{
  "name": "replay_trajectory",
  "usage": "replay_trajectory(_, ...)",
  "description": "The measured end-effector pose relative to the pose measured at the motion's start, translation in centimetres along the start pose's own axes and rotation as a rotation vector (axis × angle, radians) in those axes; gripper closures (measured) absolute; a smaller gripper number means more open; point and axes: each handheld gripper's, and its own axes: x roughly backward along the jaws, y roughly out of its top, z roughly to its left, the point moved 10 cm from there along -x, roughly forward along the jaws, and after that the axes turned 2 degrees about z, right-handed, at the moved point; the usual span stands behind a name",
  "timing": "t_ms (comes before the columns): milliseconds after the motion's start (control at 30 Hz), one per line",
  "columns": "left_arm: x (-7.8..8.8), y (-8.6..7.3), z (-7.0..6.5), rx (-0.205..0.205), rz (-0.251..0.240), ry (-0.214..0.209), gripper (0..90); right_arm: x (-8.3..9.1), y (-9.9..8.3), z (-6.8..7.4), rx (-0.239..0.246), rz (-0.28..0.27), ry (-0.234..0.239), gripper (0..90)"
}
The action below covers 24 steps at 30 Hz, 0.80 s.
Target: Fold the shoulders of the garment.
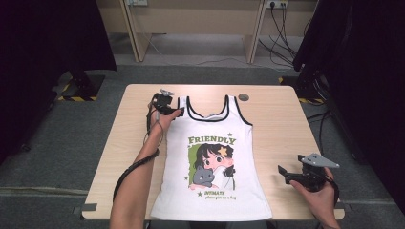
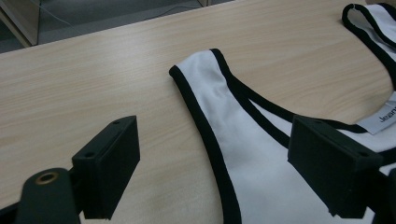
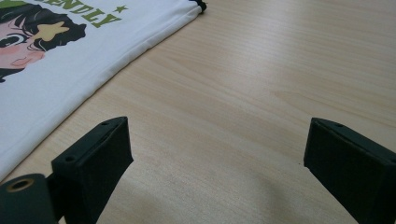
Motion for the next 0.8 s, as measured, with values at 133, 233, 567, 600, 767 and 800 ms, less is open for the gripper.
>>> replay_trajectory(133, -0.7, 0.3, -0.2, 0.001, 0.014, -0.005, 16.7, 0.0, 0.0, 0.0, 0.0, 0.002, 0.001, 8.3)
replay_trajectory(233, -1.2, 0.2, -0.2, 0.001, 0.024, -0.005, 19.0, 0.0, 0.0, 0.0, -0.002, 0.001, 0.002, 8.4)
replay_trajectory(567, -2.4, -0.3, 0.4, 0.019, 0.05, -0.002, 23.9, 0.0, 0.0, 0.0, 0.0, 0.0, 0.01, 8.7)
replay_trajectory(600, -2.4, -0.4, 0.4, 0.019, 0.056, 0.0, 24.2, 0.0, 0.0, -0.1, -0.001, -0.001, 0.011, 8.7)
replay_trajectory(767, -2.9, -0.7, -0.1, 0.014, 0.074, -0.018, 26.9, -0.1, 0.1, 0.0, -0.001, -0.001, 0.014, 8.7)
replay_trajectory(800, -3.0, -0.8, -0.2, 0.009, 0.075, -0.022, 27.5, -0.1, 0.1, 0.0, -0.002, -0.001, 0.015, 8.7)
